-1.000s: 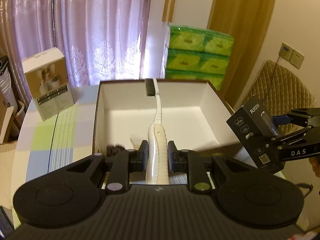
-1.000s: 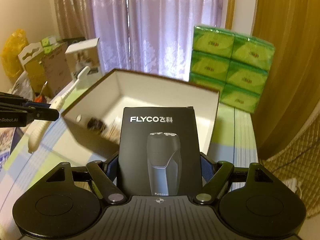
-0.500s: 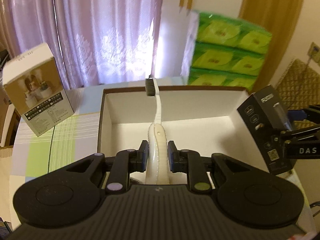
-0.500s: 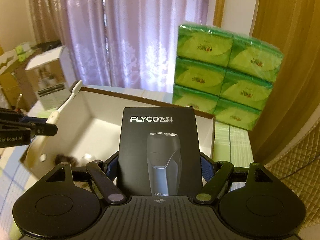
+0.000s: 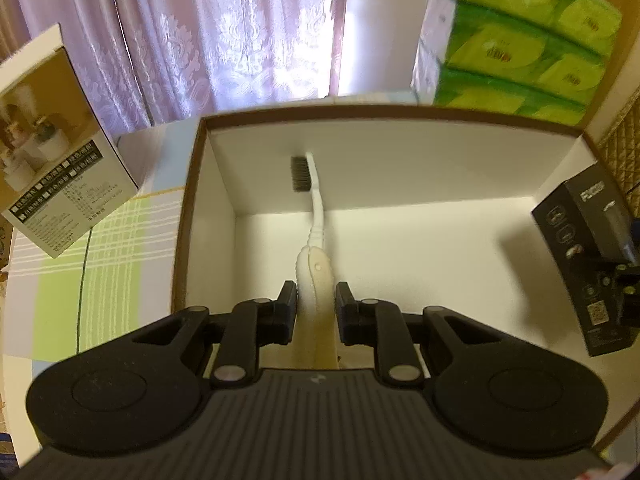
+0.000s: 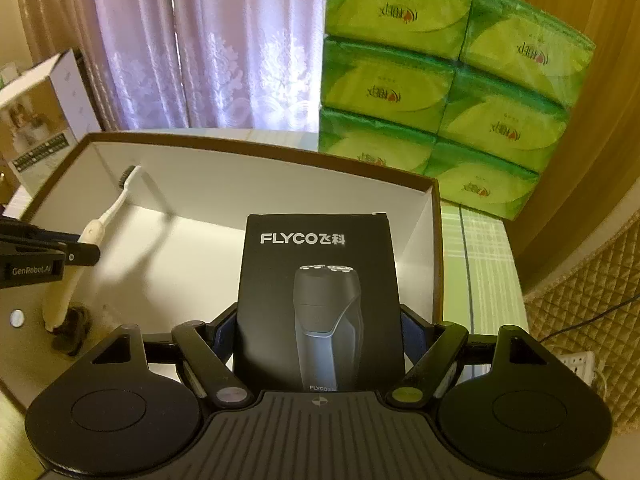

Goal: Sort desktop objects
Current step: 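Carry the toothbrush and FLYCO box into the brown box with both tools, then open both tools, releasing toothbrush and FLYCO box inside the box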

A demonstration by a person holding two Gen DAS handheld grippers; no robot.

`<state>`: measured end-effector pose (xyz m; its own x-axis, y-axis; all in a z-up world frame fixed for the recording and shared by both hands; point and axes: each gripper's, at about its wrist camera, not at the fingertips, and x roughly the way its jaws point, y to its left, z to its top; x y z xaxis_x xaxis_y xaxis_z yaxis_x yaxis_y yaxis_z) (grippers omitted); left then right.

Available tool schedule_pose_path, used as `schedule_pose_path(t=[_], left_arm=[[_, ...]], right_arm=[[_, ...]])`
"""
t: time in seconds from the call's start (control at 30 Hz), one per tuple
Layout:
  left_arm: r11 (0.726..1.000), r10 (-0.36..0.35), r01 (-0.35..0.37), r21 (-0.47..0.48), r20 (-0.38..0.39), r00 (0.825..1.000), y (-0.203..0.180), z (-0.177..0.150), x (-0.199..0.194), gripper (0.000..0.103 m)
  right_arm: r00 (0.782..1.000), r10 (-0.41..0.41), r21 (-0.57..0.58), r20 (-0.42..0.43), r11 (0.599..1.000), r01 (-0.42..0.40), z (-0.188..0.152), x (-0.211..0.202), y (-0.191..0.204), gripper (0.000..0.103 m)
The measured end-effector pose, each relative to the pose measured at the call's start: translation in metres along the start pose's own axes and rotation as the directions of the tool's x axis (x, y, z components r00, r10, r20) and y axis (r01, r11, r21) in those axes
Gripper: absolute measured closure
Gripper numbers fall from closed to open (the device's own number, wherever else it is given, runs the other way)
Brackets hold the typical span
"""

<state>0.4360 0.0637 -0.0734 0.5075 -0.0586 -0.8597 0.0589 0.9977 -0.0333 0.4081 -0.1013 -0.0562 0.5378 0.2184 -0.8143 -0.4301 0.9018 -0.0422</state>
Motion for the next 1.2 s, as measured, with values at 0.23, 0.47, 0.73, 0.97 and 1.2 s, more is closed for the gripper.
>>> schedule_pose_path(t=[0.23, 0.47, 0.73, 0.97, 1.2], left_arm=[[1.0, 0.01, -0.009, 0.009, -0.028, 1.0, -0.003, -0.003, 0.02, 0.086], [0.999, 0.028, -0.028, 0.045, -0.012, 1.0, -0.007, -0.001, 0.016, 0.076], [0.998, 0.024, -0.024, 0.055, -0.001, 1.0, -0.01, -0.001, 0.01, 0.073], [0.997, 0.007, -0.008, 0.077, 0.021, 1.0, -0.015, -0.002, -0.003, 0.06], [0.993, -0.003, -0.005, 0.118, 0.062, 0.998, -0.02, -0.011, -0.024, 0.029]], right_arm=[[1.0, -0.025, -0.014, -0.012, 1.0, 0.024, -0.002, 0.012, 0.001, 0.027], [0.998, -0.056, -0.033, -0.01, 0.998, 0.056, 0.001, 0.015, 0.006, 0.027], [0.996, -0.085, -0.034, -0.004, 0.996, 0.085, 0.005, 0.019, 0.008, 0.027], [0.999, -0.048, -0.031, 0.013, 0.998, 0.049, 0.008, 0.009, 0.003, 0.025], [0.998, 0.065, -0.012, 0.027, 0.998, -0.065, -0.003, -0.014, -0.006, 0.011]])
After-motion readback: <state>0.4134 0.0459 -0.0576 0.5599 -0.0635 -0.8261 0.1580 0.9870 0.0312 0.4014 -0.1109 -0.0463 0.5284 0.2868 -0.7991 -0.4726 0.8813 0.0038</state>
